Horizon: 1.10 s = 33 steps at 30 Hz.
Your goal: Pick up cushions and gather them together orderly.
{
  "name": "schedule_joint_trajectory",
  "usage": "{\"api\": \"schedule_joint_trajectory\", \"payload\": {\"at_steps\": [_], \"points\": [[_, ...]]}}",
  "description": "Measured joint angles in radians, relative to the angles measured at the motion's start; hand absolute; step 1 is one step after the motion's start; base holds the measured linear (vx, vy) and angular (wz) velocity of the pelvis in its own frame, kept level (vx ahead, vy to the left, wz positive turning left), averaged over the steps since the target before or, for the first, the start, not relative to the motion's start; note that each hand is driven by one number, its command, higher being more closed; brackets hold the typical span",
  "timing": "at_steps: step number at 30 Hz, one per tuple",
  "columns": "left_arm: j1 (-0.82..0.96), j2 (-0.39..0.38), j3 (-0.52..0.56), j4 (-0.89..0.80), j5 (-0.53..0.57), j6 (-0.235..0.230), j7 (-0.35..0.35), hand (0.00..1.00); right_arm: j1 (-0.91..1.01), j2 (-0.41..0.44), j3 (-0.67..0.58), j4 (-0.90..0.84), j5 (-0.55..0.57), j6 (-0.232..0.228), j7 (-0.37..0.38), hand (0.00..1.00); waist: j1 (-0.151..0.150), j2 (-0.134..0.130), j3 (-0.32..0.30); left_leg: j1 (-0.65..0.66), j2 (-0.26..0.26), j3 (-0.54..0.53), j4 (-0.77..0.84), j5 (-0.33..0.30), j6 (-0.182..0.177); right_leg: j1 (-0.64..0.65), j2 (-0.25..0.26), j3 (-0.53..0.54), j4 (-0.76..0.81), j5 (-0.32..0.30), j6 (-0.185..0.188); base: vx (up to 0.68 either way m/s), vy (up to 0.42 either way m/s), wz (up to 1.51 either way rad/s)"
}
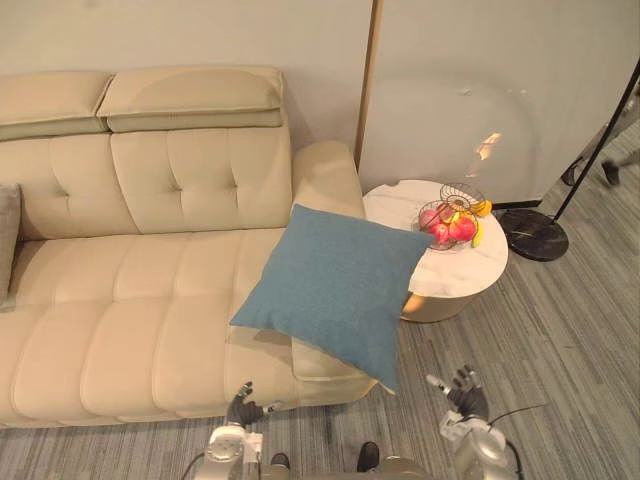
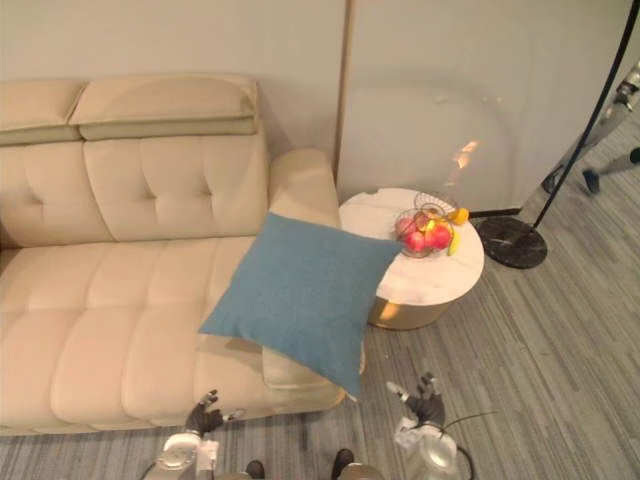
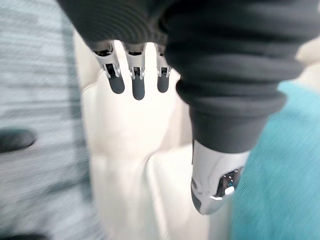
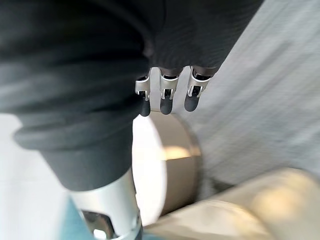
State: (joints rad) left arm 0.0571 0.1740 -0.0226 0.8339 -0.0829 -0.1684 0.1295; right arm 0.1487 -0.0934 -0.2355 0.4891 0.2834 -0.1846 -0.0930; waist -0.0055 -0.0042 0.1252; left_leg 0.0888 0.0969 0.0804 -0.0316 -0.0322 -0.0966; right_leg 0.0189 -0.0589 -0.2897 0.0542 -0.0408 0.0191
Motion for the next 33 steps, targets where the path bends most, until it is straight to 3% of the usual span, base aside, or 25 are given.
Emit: {"api": "schedule_joint_trajectory", "payload": {"at_steps": [5, 15, 22, 27, 33], "points": [[0.001, 0.043, 0.05, -0.073, -0.01, -0.015, 0.001, 0.0, 0.002, -0.021, 0.001, -0.082, -0.002, -0.014, 0.009, 0.0, -0.006, -0.002, -0.021, -0.011, -0.001, -0.006, -0.007, 0.0, 0.001, 0.004, 0.001, -0.004, -0.032, 0.016, 0.0, 0.04, 0.01, 0.05], [-0.124, 0.084, 0.085, -0.128, -0.044, -0.024, 0.035, 0.0, -0.153, -0.034, 0.094, -0.029, 0.004, -0.014, 0.016, 0.0, 0.0, 0.001, -0.02, -0.037, -0.003, 0.004, -0.017, 0.0, 0.0, -0.003, 0.011, 0.001, -0.104, 0.06, -0.002, 0.05, 0.011, -0.04], [-0.339, 0.113, 0.085, -0.138, -0.103, -0.042, 0.089, 0.0, -0.32, -0.032, 0.133, 0.045, 0.043, -0.017, 0.002, 0.0, 0.024, -0.04, 0.094, -0.16, -0.008, -0.007, 0.016, 0.025, 0.003, -0.109, 0.007, -0.002, -0.101, 0.099, -0.014, -0.06, 0.003, 0.02], [-0.544, 0.162, 0.079, -0.131, -0.115, -0.043, 0.132, 0.0, -0.454, -0.034, 0.141, 0.097, 0.076, -0.019, -0.028, 0.0, 0.047, -0.041, 0.205, -0.306, -0.005, -0.008, 0.109, 0.025, 0.003, -0.264, -0.011, 0.026, 0.01, 0.096, -0.017, -0.12, 0.003, -0.03], [-0.733, 0.178, 0.011, -0.077, -0.088, -0.044, 0.151, 0.0, -0.525, -0.033, 0.162, 0.092, 0.113, -0.031, -0.05, 0.0, 0.06, -0.044, 0.256, -0.439, -0.001, -0.01, 0.228, 0.003, 0.008, -0.393, -0.034, 0.028, 0.136, 0.065, -0.029, -0.13, -0.009, 0.02]]}}
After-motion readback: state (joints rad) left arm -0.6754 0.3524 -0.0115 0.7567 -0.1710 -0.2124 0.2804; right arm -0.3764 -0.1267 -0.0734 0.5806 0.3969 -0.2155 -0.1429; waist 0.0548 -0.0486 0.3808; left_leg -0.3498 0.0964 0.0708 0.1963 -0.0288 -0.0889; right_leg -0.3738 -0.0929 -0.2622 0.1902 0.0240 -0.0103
